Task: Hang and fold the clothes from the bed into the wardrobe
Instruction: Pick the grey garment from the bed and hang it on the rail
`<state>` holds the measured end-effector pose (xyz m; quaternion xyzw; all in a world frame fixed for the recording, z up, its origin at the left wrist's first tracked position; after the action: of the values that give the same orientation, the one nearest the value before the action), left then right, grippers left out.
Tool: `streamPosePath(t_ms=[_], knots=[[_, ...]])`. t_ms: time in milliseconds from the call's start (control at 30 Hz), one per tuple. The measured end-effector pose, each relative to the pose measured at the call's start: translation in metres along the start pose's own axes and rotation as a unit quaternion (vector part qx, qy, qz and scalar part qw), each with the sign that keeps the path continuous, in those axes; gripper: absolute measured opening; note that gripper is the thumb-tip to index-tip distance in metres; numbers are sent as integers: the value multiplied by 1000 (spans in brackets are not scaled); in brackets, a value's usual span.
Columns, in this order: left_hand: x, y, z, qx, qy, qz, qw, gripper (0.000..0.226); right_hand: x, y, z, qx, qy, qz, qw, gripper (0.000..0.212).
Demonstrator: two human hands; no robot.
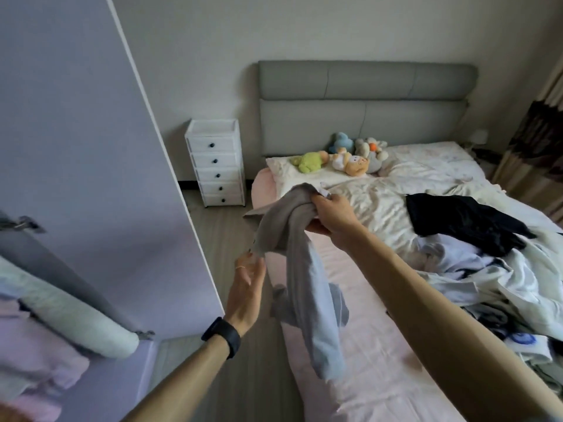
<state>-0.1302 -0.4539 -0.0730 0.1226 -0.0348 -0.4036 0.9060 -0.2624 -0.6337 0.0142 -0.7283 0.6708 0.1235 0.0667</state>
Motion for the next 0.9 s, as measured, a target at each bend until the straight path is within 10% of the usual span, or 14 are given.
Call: streamPosePath(t_ms=[167,367,467,633,900], knots=[[-15,-24,-48,277,-42,-127,951,42,-2,-14,5,109,-61,26,992,13],[35,35,-43,244,41,-73,966,28,18,-8,25,52,-9,51,997,18],[59,52,-25,166,85,-79,979,31,-10,-22,55,-121,79,-29,989,77],[84,86,-25,77,185,4,980,20,-104,-83,123,-219,174,-343,896,96],[65,163,-51,2,268,147,952,39,-108,-164,83,-187,306,-320,877,12]])
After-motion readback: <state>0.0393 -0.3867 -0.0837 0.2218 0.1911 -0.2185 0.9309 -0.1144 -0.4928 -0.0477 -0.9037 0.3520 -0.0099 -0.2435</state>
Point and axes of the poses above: each hand's wrist, its own x-axis towards the middle knuckle, its own y-axis out of the back of the hand, z = x × y, the point moved 9 cm from there along x, towards the middle knuckle, and after that the axes turned 12 degrees about z, right-handed, at the moved point
